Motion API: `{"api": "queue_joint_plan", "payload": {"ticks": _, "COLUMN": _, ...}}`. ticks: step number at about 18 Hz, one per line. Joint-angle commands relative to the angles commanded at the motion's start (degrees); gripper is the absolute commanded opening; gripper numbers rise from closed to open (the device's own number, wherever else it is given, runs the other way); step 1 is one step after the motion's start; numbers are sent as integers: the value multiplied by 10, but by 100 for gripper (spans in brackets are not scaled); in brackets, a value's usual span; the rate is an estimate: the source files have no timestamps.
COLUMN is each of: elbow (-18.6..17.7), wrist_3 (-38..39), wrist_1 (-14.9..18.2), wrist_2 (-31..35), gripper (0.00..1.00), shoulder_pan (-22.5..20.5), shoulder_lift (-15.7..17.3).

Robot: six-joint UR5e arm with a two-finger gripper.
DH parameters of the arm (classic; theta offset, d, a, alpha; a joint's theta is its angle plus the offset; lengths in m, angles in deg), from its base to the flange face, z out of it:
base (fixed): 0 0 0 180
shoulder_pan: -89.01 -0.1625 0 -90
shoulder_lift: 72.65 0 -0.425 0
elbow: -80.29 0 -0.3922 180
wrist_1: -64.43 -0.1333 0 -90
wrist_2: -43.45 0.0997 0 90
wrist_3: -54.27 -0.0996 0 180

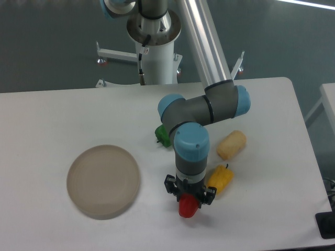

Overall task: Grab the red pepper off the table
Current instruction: 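Lift the held red pepper up off the table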

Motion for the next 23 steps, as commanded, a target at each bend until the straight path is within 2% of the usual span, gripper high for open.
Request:
{"api": "queue_joint_plan", "payload": {"ticks": 3, "elbow": -11, "wrist_3": -80, "wrist_1": 5, "wrist_2": -7, "gripper": 50, "shoulder_pan": -18, "shoulder_lift": 37}}
{"api": "queue_joint_plan", "payload": {"ticks": 5, "elbow": -16, "wrist_3": -135, "wrist_1": 6, "wrist_2": -12, "gripper": 50, "shoulder_pan": -37, "shoulder_lift": 48}}
{"api": "queue_joint_plan", "payload": {"ticks": 9, "elbow": -16, "wrist_3": -221, "wrist_1": 33, "wrist_2": -13, "gripper": 50, "shoulder_pan": -60, "shoulder_lift": 55}}
{"api": "queue_joint_plan", "payload": {"ticks": 15, "elbow": -17, "wrist_3": -236, "wrist_1": 34, "wrist_2": -14, "gripper": 50, "shoulder_pan": -71, "shoulder_lift": 60}}
{"api": "queue_joint_plan", "payload": {"ticks": 23, "elbow": -25, "wrist_3": -234, "wrist_1": 34, "wrist_2": -25, "gripper": 50, "shoulder_pan": -65, "shoulder_lift": 70}}
